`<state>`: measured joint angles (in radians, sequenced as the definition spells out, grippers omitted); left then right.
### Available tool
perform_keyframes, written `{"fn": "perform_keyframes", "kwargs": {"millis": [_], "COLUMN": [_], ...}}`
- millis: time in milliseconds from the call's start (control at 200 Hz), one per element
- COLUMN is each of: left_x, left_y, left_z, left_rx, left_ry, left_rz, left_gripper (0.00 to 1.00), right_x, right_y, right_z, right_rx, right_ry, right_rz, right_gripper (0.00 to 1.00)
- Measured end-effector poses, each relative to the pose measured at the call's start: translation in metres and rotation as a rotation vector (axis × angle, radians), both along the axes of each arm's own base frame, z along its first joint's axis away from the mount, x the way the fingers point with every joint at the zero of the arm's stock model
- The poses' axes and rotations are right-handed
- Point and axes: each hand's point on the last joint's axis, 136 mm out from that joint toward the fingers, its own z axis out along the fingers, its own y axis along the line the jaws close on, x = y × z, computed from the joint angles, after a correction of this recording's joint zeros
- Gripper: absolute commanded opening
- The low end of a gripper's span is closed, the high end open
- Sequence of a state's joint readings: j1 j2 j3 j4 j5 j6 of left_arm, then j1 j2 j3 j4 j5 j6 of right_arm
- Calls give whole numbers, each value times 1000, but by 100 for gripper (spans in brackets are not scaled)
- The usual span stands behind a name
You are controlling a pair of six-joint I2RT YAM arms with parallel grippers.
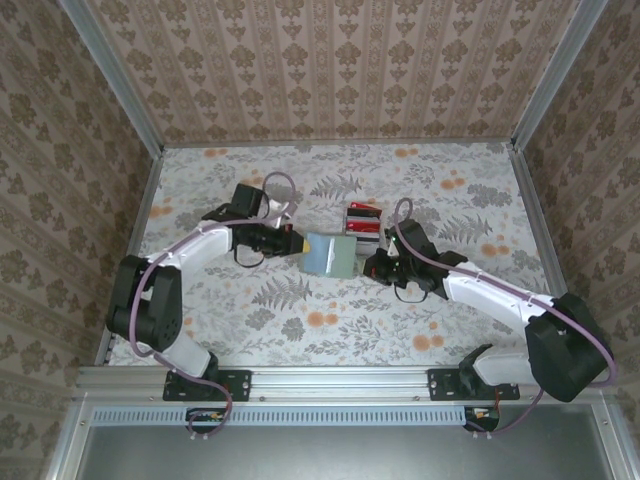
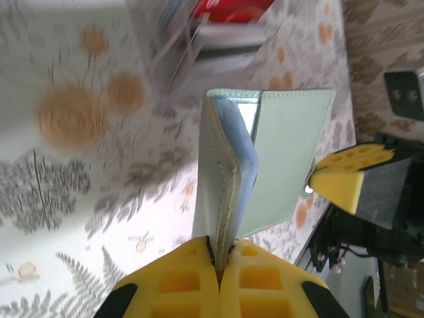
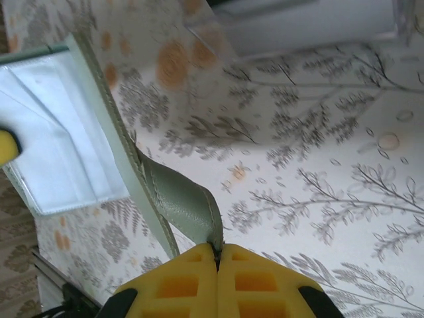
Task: Put the credit cards into the card holder
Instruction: Place the card holder at the center of the table.
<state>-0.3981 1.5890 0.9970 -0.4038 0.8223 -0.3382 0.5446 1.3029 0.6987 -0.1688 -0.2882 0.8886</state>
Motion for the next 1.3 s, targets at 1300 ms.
{"fn": "perform_keyframes", "kwargs": {"millis": [1300], "left_x": [-21], "left_y": [10], "left_z": [-46], "left_rx": [155], "left_ry": [126], "left_rz": [74], "left_gripper": [20], "right_x": [25], "right_y": [120], "right_z": [-71], "right_rx": [49], "right_ry": [59], "right_rz": [253], "right_gripper": [22]}}
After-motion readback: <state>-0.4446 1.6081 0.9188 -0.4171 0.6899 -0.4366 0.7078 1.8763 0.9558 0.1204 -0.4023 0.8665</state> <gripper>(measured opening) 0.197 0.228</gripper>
